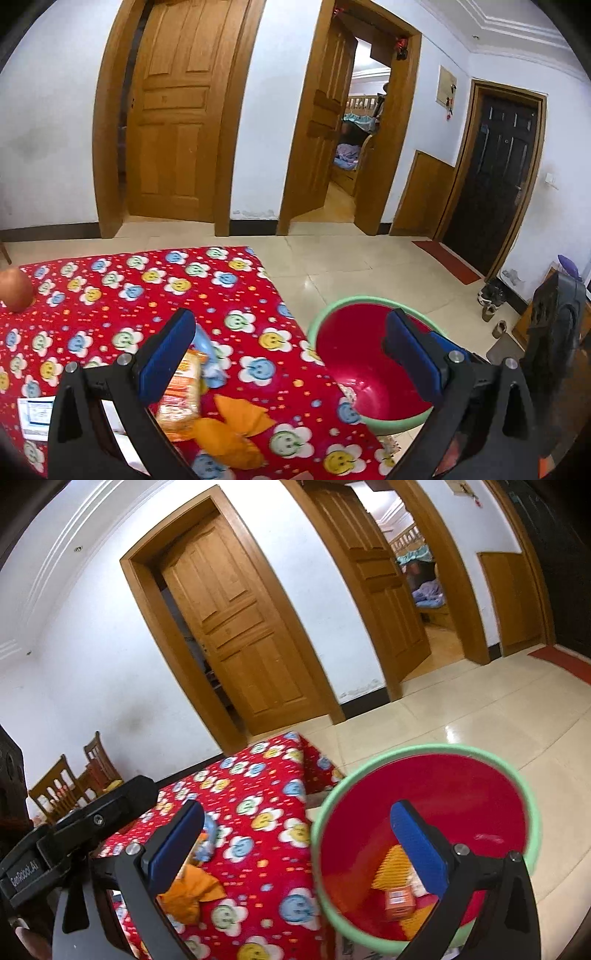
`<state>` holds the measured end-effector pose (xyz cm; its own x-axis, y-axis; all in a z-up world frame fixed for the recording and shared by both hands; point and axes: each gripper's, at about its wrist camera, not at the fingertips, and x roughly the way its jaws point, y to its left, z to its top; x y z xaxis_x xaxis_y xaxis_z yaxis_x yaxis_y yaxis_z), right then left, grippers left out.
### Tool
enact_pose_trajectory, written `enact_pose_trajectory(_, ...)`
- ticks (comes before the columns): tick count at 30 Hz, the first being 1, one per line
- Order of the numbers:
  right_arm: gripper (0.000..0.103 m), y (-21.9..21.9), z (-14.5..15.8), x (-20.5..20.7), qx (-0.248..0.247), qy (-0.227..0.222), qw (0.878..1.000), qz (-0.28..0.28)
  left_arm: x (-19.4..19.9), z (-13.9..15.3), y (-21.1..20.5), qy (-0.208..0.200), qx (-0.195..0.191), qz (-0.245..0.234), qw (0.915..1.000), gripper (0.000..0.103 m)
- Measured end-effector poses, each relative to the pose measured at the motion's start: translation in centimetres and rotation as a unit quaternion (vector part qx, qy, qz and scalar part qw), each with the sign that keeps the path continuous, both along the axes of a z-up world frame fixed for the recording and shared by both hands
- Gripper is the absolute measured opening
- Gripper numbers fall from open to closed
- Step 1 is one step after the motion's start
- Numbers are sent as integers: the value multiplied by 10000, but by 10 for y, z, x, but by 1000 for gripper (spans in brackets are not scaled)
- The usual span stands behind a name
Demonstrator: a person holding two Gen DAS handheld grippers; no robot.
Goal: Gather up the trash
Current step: 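Move both open tools back over the table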
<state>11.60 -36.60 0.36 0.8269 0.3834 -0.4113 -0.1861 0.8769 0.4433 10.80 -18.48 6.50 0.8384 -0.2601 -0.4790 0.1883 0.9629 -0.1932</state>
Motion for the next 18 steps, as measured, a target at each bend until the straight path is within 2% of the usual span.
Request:
enact_pose_trajectory(8, 103, 35, 6, 4, 179, -70, 9994, 300, -9, 4, 37, 39, -100, 253, 9996, 101)
enact_pose_trajectory(18, 103, 89, 5, 12, 119, -105, 9967, 799, -25, 7, 96, 38, -109, 642, 9979, 101)
